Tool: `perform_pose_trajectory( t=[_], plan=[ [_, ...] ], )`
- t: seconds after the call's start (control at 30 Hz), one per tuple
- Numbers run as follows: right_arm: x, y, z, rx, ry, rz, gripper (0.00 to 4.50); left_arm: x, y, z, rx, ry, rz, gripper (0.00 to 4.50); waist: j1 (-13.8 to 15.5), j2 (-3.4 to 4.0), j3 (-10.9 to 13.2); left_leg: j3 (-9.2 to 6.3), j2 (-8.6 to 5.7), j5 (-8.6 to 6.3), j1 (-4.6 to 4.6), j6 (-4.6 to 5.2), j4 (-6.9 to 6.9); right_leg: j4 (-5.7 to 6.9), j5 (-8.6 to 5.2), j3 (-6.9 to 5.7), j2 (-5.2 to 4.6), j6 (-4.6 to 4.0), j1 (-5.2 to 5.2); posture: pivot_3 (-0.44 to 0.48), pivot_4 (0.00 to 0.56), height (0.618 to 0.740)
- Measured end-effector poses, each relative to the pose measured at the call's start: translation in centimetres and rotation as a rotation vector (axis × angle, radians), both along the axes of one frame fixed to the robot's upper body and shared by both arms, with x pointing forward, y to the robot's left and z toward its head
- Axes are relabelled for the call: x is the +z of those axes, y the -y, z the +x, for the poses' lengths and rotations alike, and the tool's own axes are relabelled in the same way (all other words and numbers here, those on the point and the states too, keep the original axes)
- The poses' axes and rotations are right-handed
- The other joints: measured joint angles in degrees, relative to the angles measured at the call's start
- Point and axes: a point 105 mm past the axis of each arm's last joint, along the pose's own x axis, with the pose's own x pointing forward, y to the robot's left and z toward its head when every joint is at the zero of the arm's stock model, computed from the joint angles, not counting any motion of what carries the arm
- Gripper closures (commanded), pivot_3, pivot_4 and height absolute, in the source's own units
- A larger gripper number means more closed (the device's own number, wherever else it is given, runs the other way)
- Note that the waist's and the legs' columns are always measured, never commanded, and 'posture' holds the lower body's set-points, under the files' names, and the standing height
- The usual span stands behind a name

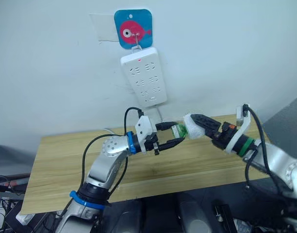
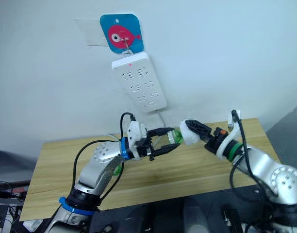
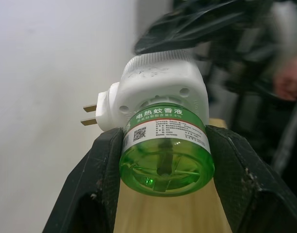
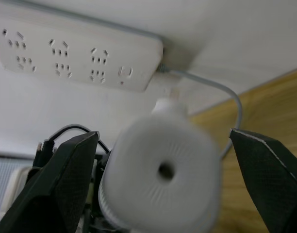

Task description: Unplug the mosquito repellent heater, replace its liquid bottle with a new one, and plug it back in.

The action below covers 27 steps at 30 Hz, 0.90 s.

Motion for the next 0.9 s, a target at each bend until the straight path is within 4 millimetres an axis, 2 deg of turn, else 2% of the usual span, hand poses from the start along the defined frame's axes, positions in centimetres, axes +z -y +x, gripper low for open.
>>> perform_pose_trajectory(
  t=[0.13, 0.2, 0.37, 0.5, 0.83, 0.9],
  plan=[
    [-0.1, 0.3, -0.5, 0.223, -0.043, 0.041, 0.02, 0.0, 0.0, -0.8, -0.090, 0.036, 0.025, 2.23, 0.24, 0.04, 0.13, 0.02, 0.16, -0.03, -0.04, 0.04, 0.02, 0.00, 0.07, -0.02, 0.12, -0.12, -0.01, -0.235, 0.288, 0.740],
    [0.1, 1.0, -1.0, 0.319, -0.085, 0.006, 0.02, 0.1, 0.1, -1.3, -0.133, 0.064, 0.033, 2.23, 0.45, 0.19, 0.31, 0.00, 0.16, -0.04, -0.10, 0.07, 0.06, -0.04, 0.08, -0.02, 0.13, -0.13, -0.04, -0.226, 0.290, 0.740],
    [0.7, 1.0, -2.0, 0.490, -0.159, 0.011, 0.02, 0.6, 0.3, -1.0, -0.159, 0.134, 0.039, 2.23, 0.51, 0.14, 0.35, -0.04, 0.49, -0.20, -0.44, 0.31, 0.59, -0.12, 0.16, -0.23, 0.23, -0.26, -0.07, -0.216, 0.294, 0.740],
    [0.3, 0.6, -1.9, 0.523, -0.199, 0.017, 0.02, 1.1, 0.6, -0.9, -0.175, 0.213, 0.046, 2.23, 0.60, 0.14, 0.41, -0.01, 0.50, -0.20, -0.45, 0.31, 0.62, -0.12, 0.19, -0.17, 0.24, -0.23, -0.08, -0.213, 0.295, 0.740],
    [0.3, -0.1, -1.7, 0.546, -0.200, 0.017, 0.02, 0.8, 0.9, -0.6, -0.168, 0.239, 0.065, 2.23, 0.65, 0.10, 0.67, -0.05, 0.50, -0.20, -0.48, 0.31, 0.64, -0.14, 0.23, -0.19, 0.23, -0.21, -0.09, -0.208, 0.295, 0.740],
    [0.3, -0.1, -1.7, 0.543, -0.199, 0.015, 0.38, 0.8, 0.9, -0.6, -0.165, 0.241, 0.064, 2.23, 0.65, 0.09, 0.69, -0.05, 0.50, -0.20, -0.48, 0.31, 0.64, -0.13, 0.23, -0.19, 0.24, -0.21, -0.09, -0.207, 0.294, 0.740]
  ],
)
